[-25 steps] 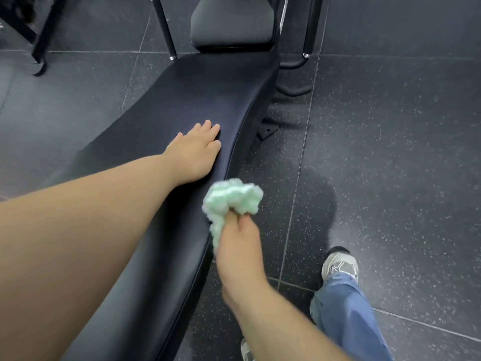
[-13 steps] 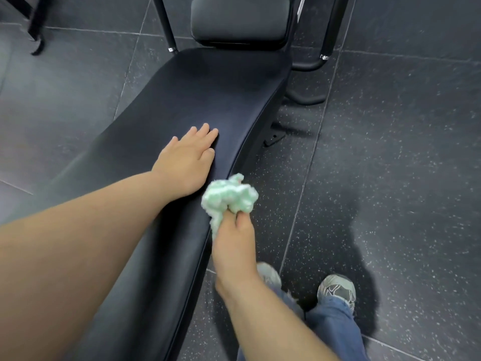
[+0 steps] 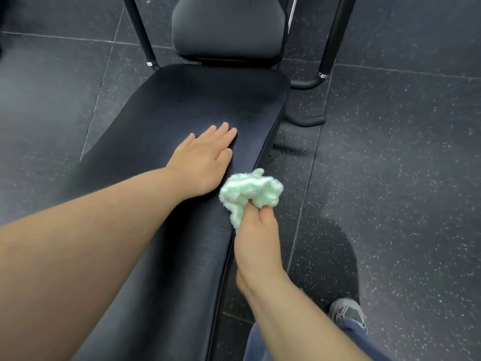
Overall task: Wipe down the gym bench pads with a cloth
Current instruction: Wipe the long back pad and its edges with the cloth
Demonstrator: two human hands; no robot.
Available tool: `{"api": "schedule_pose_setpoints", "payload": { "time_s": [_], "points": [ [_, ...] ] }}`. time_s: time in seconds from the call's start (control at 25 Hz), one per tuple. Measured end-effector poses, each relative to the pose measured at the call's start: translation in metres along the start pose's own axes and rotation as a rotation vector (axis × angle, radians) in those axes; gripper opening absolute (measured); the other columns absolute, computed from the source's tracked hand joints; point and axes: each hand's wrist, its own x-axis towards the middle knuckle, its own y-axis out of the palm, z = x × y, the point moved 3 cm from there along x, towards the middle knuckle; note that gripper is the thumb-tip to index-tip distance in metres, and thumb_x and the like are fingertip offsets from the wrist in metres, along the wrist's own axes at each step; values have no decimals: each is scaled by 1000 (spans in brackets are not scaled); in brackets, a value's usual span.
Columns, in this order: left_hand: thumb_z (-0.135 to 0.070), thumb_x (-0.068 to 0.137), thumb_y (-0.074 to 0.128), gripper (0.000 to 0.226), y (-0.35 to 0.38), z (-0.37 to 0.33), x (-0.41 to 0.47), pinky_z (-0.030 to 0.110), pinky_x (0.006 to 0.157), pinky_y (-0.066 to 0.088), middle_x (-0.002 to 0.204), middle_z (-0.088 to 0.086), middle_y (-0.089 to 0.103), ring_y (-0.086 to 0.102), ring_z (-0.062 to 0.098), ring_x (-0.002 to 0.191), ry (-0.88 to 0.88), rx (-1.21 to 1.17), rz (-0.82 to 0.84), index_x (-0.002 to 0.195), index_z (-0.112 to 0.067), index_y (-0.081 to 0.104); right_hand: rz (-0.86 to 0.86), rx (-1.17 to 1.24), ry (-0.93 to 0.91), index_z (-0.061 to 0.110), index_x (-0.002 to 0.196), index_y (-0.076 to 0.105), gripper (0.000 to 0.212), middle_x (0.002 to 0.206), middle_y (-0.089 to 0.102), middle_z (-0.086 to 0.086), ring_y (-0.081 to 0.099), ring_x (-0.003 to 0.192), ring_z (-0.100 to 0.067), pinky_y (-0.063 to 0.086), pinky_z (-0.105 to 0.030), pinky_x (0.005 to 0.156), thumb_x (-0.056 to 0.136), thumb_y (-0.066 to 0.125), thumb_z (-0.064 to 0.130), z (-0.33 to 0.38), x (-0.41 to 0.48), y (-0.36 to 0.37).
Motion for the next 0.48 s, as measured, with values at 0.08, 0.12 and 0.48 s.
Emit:
{"api": "schedule_pose_setpoints", "payload": {
  "time_s": [0.08,0.12,0.48],
  "points": [
    [-25,101,20,50,1,-1,15,37,117,4,160,-8,8,4,10,146,-6,-1,11,151,-25,13,-84,-41,-32,40,95,54,23,91,57,23,52,82,7,38,-17,75,99,38,22,13,31,-2],
    [-25,102,20,50,1,-2,20,37,117,3,160,-9,6,3,10,146,-10,-2,16,151,-26,12,-125,-31,-32,37,104,53,21,97,58,17,53,87,0,38,-22,80,99,37,23,23,57,-2],
    [-23,101,20,51,3,-15,94,38,118,2,160,-8,5,1,11,146,-48,-22,35,151,-24,12,47,1,36,46,90,55,24,85,59,20,53,78,2,40,-19,68,98,41,28,39,84,-13]
  ]
}}
